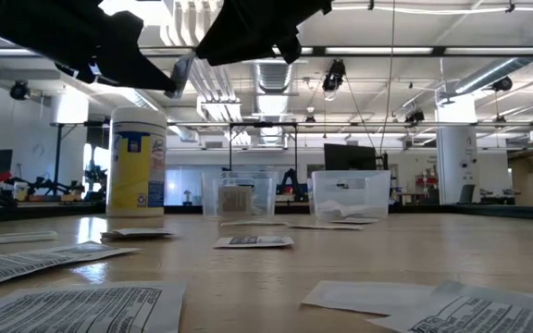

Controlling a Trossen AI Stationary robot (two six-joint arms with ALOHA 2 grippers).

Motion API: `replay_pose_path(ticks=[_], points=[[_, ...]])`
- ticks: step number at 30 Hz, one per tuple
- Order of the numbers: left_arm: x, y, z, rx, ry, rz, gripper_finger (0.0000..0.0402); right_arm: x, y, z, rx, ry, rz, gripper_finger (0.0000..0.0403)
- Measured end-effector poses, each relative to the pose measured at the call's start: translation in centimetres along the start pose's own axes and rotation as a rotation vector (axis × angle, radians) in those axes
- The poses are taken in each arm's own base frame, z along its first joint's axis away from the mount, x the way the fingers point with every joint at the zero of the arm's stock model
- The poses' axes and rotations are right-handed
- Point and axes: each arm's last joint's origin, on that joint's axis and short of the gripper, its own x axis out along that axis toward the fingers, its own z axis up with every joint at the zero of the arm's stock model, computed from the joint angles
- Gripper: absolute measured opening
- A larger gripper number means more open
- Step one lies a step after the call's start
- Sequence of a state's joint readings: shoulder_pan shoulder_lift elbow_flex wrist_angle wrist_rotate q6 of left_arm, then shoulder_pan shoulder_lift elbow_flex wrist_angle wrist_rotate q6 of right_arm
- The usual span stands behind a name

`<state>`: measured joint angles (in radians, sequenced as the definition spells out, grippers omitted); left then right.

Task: Pick & Place First Aid Supplies
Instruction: Put the towelette pack into the left transparent bin

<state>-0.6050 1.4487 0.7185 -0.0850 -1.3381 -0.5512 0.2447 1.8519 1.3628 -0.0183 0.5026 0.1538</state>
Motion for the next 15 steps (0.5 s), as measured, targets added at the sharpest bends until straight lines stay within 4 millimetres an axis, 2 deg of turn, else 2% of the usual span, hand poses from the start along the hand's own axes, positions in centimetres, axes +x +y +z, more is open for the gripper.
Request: replay_pose_path(ticks=[15], points=[[0.0, -0.36, 1.02, -0.04, -0.049, 0.029, 0.0, 0.06, -0.05, 0.44, -0.001, -0.037, 0.012, 0.0125]])
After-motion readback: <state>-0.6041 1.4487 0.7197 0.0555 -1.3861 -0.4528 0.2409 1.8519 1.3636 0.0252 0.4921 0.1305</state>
